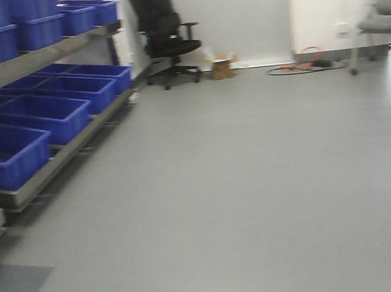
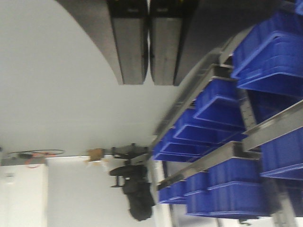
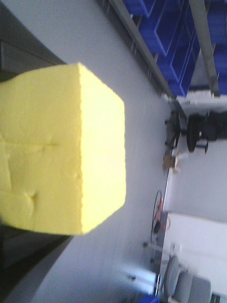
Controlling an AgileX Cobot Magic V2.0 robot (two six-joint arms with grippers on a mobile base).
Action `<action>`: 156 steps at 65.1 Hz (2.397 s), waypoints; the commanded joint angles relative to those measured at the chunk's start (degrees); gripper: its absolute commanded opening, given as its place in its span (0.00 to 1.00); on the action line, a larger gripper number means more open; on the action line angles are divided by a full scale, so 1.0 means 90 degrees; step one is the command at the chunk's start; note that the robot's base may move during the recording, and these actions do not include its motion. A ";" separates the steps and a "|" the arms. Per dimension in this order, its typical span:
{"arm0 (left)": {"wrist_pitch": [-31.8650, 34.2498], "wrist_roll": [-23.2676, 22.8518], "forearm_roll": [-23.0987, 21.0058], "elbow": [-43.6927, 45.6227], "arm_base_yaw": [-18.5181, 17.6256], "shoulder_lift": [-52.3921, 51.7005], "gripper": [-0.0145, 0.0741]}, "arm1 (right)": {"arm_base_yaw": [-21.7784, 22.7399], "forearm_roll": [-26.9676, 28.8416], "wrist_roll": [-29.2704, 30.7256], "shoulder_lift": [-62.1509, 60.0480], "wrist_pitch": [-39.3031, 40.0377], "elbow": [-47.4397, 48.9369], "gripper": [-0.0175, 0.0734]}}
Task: Place yellow foam block on left shelf second layer
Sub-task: 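Drive the base down the aisle toward the blue bin shelves, then move the right gripper with the cube over an open blue bin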
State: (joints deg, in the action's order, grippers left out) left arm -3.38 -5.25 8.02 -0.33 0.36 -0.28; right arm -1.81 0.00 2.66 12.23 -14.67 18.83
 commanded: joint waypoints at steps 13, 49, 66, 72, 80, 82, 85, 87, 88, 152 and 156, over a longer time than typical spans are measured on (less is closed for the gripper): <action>0.0519 -0.0030 -0.0039 -0.0159 -0.0008 -0.0135 0.32 | 0.0040 0.0000 0.0018 0.0067 0.0598 0.0182 0.72; 0.0519 -0.0030 -0.0039 -0.0159 -0.0008 -0.0135 0.32 | 0.0040 0.0000 0.0018 0.0067 0.0598 0.0182 0.72; 0.0519 -0.0030 -0.0039 -0.0159 -0.0008 -0.0135 0.32 | 0.0040 0.0000 0.0018 0.0067 0.0598 0.0182 0.72; 0.0519 -0.0030 -0.0039 -0.0159 -0.0008 -0.0135 0.32 | 0.0040 0.0000 0.0018 0.0067 0.0598 0.0182 0.72; 0.0519 -0.0030 -0.0039 -0.0159 -0.0008 -0.0135 0.32 | 0.0040 0.0000 0.0018 0.0067 0.0598 0.0182 0.72; 0.0519 -0.0030 -0.0039 -0.0159 -0.0008 -0.0135 0.32 | 0.0040 0.0000 0.0018 0.0067 0.0598 0.0182 0.72; 0.0519 -0.0030 -0.0039 -0.0159 -0.0008 -0.0135 0.32 | 0.0040 0.0000 0.0018 0.0067 0.0598 0.0182 0.72; 0.0519 -0.0030 -0.0039 -0.0159 -0.0008 -0.0135 0.32 | 0.0040 0.0000 0.0018 0.0067 0.0598 0.0182 0.72; 0.0519 -0.0030 -0.0039 -0.0159 -0.0008 -0.0135 0.32 | 0.0040 0.0000 0.0018 0.0067 0.0598 0.0182 0.72; 0.0519 -0.0030 -0.0039 -0.0159 -0.0008 -0.0135 0.32 | 0.0040 0.0000 0.0018 0.0067 0.0598 0.0182 0.72; 0.0519 -0.0030 -0.0039 -0.0159 -0.0008 -0.0135 0.32 | 0.0040 0.0000 0.0018 0.0067 0.0598 0.0182 0.72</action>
State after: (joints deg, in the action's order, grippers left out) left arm -3.38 -5.25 8.02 -0.33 0.36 -0.28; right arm -1.81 0.00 2.66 12.23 -14.67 18.83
